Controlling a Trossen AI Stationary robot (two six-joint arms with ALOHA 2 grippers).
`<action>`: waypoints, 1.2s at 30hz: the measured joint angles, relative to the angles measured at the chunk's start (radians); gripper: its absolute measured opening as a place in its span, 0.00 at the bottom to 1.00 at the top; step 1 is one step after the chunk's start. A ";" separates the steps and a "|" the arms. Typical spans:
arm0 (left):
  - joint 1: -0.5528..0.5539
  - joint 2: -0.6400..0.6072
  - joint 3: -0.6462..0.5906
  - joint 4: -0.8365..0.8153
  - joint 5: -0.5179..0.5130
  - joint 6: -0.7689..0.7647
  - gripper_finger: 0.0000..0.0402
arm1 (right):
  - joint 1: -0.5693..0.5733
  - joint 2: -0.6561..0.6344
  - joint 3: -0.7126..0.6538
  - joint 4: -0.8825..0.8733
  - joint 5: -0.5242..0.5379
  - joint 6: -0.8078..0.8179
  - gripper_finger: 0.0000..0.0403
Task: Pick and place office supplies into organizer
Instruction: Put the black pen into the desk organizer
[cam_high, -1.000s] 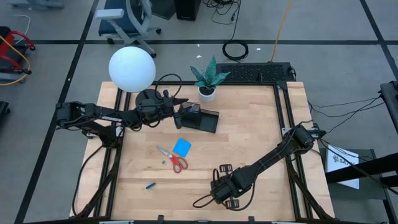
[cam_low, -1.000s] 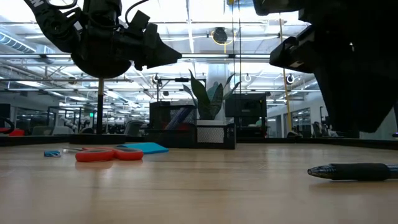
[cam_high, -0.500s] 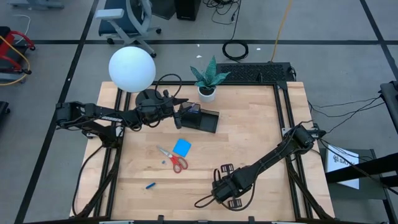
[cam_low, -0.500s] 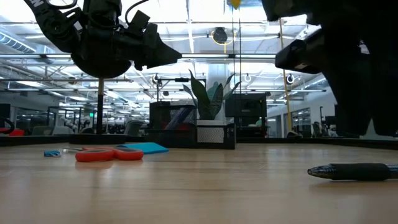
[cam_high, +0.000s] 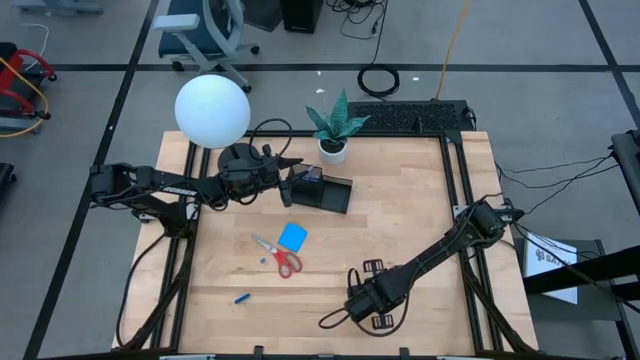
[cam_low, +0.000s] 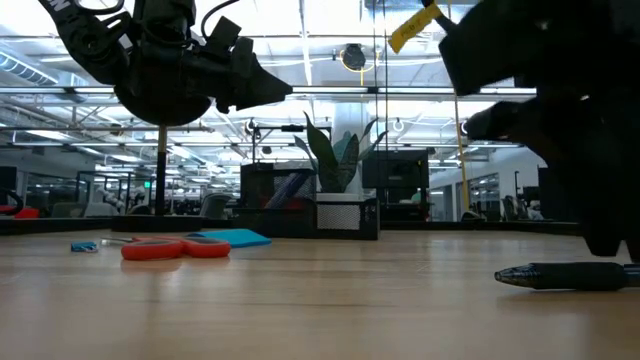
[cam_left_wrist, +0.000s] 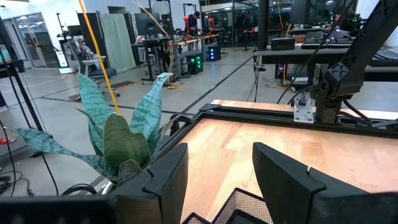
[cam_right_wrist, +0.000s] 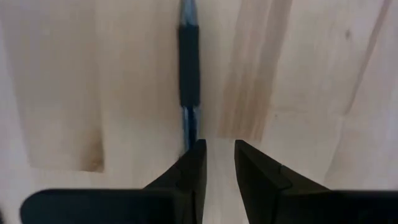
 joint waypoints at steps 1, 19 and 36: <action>0.000 0.000 0.000 0.000 0.000 0.000 0.47 | 0.000 0.000 -0.005 0.006 -0.012 0.006 0.18; 0.000 0.000 0.000 0.000 0.000 0.000 0.47 | -0.012 -0.036 -0.009 0.032 -0.049 0.091 0.18; 0.000 0.000 0.000 -0.001 0.000 -0.015 0.47 | 0.025 -0.067 -0.012 0.130 -0.070 0.413 0.18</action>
